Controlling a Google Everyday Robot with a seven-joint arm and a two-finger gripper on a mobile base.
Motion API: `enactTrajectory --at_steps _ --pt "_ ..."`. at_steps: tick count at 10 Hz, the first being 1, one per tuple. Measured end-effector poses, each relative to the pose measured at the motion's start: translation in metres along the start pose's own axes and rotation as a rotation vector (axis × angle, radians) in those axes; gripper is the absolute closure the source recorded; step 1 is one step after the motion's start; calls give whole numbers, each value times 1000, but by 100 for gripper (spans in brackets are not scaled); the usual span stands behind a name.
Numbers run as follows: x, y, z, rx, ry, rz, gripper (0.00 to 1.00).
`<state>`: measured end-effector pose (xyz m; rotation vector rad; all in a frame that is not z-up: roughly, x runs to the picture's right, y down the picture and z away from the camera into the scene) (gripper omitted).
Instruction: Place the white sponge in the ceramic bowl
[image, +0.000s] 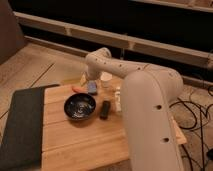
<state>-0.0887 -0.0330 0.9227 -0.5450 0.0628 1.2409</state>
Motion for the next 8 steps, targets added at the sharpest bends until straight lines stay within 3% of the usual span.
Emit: enactTrajectory --at_steps 3,8 --pt "6 -21 8 50 73 -14 35" --pt "9 -20 12 42 74 -16 35"
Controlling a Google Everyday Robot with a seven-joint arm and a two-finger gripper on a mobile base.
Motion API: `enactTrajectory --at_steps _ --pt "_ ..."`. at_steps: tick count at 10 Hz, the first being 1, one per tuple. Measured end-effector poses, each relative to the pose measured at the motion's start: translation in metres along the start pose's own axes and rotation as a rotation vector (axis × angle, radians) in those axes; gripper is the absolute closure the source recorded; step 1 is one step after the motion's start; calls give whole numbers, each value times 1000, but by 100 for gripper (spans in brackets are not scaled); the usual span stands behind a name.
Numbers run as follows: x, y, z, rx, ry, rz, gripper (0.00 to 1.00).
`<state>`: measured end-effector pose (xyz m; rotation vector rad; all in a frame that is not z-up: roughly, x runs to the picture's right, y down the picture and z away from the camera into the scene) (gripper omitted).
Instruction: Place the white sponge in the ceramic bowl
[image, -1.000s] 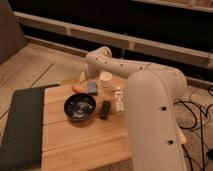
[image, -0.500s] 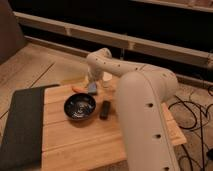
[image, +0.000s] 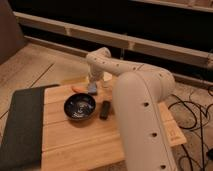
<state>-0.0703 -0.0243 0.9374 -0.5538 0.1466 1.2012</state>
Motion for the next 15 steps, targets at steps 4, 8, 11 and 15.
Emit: enactTrajectory --at_steps 4,8,11,15 --pt "2 8 15 -49 -2 -9 35" --pt "-10 14 24 -72 -6 -53 35" --pt "-15 5 45 -53 29 -67 35" --pt "-22 4 74 -44 83 -98 35"
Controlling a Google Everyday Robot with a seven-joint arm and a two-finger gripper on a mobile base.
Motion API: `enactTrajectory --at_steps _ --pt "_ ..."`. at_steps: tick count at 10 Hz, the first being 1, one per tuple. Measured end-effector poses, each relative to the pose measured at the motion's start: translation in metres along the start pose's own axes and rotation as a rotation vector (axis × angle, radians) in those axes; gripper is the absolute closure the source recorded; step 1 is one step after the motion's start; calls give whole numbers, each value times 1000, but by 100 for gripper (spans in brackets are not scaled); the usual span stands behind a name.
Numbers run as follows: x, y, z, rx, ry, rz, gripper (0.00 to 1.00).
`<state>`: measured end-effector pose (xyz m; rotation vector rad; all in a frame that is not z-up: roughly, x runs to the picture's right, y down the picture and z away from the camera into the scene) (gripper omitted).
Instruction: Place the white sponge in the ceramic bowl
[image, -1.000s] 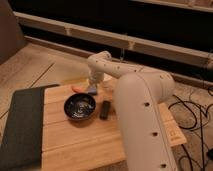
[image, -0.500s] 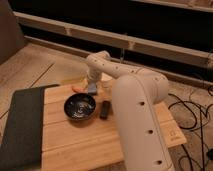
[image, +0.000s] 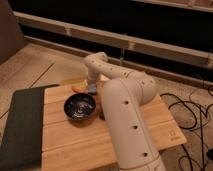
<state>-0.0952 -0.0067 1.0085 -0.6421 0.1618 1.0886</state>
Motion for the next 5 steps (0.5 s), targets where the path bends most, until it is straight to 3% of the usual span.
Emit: enactTrajectory --at_steps 2,5 --pt "2 -5 11 -11 25 15 39" --pt "0 -6 15 -19 30 6 70"
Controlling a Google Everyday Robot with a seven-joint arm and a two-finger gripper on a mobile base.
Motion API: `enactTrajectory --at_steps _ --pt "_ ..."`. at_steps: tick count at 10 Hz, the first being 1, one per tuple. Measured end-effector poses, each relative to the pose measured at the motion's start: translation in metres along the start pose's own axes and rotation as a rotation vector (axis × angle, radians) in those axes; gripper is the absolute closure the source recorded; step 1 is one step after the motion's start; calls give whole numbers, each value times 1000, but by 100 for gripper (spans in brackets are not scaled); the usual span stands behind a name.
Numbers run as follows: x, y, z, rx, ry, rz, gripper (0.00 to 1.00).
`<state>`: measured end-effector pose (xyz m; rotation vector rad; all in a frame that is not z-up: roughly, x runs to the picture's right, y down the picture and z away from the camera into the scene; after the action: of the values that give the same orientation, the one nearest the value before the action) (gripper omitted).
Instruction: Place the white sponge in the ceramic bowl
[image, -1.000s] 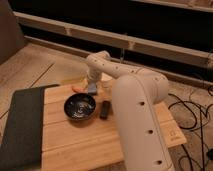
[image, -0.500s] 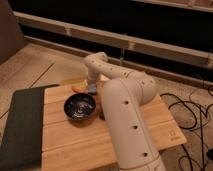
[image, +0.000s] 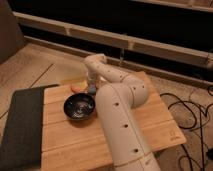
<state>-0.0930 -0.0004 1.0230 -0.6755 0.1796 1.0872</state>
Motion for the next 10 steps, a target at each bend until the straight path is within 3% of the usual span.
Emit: enactTrajectory --at_steps 3,6,10 --pt "-1 0 -2 17 10 -14 99" --pt "-6 -4 -19 51 -6 -22 100" --pt "-13 17 -52 62 -57 -49 100"
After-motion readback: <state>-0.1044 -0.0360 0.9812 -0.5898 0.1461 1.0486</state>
